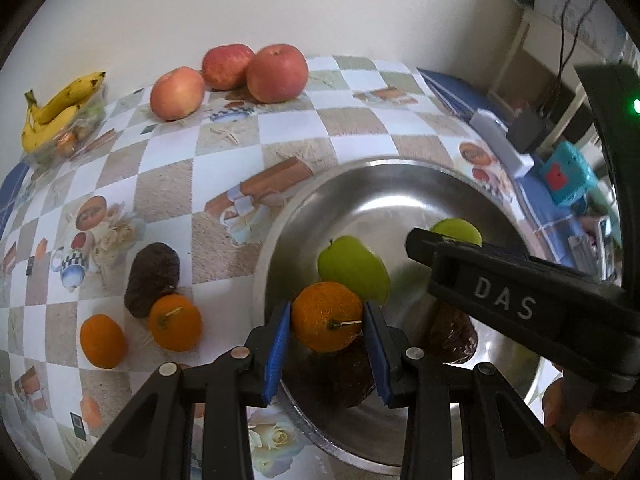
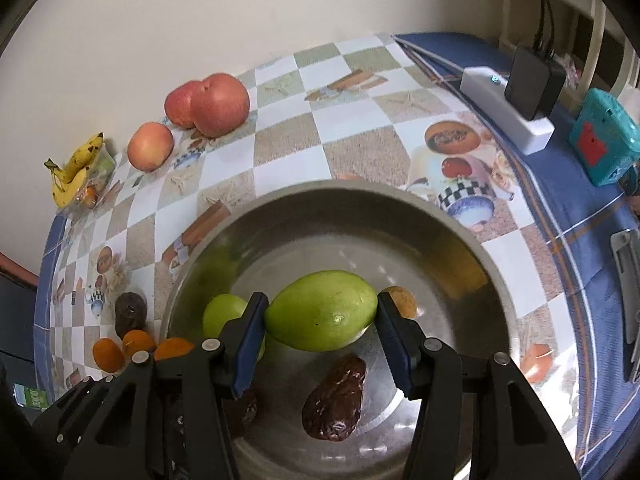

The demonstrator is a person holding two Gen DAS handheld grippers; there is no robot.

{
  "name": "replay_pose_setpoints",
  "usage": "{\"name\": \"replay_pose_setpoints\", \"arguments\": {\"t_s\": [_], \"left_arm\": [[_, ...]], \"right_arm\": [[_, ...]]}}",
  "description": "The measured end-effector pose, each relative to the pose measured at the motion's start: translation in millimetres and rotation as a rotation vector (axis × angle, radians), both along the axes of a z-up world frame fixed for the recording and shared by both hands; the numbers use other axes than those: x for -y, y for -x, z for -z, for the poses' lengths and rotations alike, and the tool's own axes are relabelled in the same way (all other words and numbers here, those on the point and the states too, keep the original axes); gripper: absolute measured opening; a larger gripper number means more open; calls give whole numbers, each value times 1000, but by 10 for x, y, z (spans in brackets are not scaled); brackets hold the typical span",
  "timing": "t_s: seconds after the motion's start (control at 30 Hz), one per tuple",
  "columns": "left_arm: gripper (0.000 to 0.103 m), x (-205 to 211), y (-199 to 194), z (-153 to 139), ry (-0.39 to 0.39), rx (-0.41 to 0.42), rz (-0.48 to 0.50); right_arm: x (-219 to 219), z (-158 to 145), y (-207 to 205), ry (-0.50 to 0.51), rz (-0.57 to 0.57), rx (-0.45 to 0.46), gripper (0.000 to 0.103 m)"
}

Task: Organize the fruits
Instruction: 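Carry the mandarin and green fruit over the steel bowl with both tools, then open the left tool releasing the mandarin while the right tool releases the green fruit into the bowl, then move both tools back from the bowl toward the fruit cluster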

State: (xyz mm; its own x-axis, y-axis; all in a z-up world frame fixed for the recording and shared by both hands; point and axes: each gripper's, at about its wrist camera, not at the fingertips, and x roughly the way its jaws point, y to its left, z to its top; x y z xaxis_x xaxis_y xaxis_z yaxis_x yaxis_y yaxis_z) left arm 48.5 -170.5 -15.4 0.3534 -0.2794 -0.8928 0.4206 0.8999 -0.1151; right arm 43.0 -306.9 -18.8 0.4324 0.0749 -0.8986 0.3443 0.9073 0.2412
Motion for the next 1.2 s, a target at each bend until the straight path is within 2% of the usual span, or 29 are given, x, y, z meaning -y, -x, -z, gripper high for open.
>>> {"name": "replay_pose_setpoints", "arguments": {"t_s": [0.07, 0.33, 0.4, 0.57, 0.8, 0.87, 1.03, 1.2], "left_arm": [[39, 25, 18, 34, -21, 9, 5], [40, -6, 3, 65, -9, -6, -15], [42, 7, 9, 76, -8, -15, -8], [56, 26, 34, 51, 11, -25, 6], [61, -61, 42, -111, 57, -19, -6], [65, -115, 31, -147, 57, -22, -25], [65, -358, -31, -197, 16, -16, -113], [66, -781, -194, -140, -10, -53, -269]], "right_arm": [[-10, 34, -10, -13, -5, -4, 56], [-21, 179, -13, -9, -6, -51, 57], [-16, 174, -12, -4, -7, -54, 57], [-47, 166, -23, 27, -27, -72, 57], [-76, -58, 13, 79, -26, -21, 58], [-102, -114, 20, 85, -25, -9, 58], [-139, -203, 51, 80, -17, 13, 58], [-181, -229, 68, 96, -16, 9, 58]]}}
